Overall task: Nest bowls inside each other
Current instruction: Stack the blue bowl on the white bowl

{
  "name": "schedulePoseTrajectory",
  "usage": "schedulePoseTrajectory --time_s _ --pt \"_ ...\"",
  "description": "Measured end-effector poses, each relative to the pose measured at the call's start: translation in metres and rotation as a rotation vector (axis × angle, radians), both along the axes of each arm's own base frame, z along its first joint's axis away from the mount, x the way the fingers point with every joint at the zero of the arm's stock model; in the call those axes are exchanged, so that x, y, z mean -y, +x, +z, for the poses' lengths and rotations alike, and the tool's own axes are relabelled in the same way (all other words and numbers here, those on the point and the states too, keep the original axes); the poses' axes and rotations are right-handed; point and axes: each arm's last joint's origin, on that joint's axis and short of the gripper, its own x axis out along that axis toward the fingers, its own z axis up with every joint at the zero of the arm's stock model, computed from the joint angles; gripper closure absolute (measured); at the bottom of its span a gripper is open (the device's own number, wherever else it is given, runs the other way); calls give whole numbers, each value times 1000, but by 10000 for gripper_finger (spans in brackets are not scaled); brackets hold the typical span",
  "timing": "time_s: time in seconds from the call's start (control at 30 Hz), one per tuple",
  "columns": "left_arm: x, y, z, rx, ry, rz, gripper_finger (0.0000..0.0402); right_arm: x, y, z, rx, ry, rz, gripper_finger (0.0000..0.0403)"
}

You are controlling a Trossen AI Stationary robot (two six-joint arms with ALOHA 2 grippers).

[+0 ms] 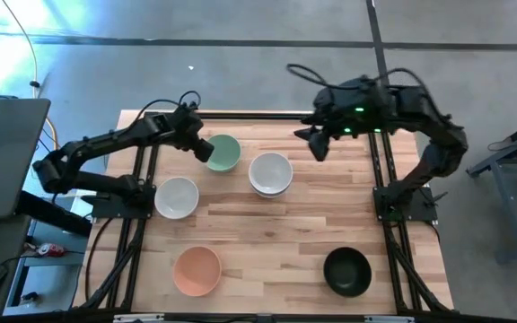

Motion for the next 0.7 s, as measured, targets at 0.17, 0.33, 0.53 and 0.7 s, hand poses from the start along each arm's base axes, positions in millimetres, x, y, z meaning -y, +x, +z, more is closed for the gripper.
schedulePoseTrajectory --time_s 0.17,0.33,0.53,0.7 --pt "-12 5 -3 -45 -71 14 219 -9 -25 17 93 -26 3 213" --pt "-23 8 -8 -122 -103 24 219 -15 -42 25 132 -48 -4 213" --pt "-36 16 -14 -163 -132 10 219 -19 -43 25 132 -48 15 213" --pt "-46 27 -19 -172 -163 -23 219 -20 -42 24 124 -56 25 213"
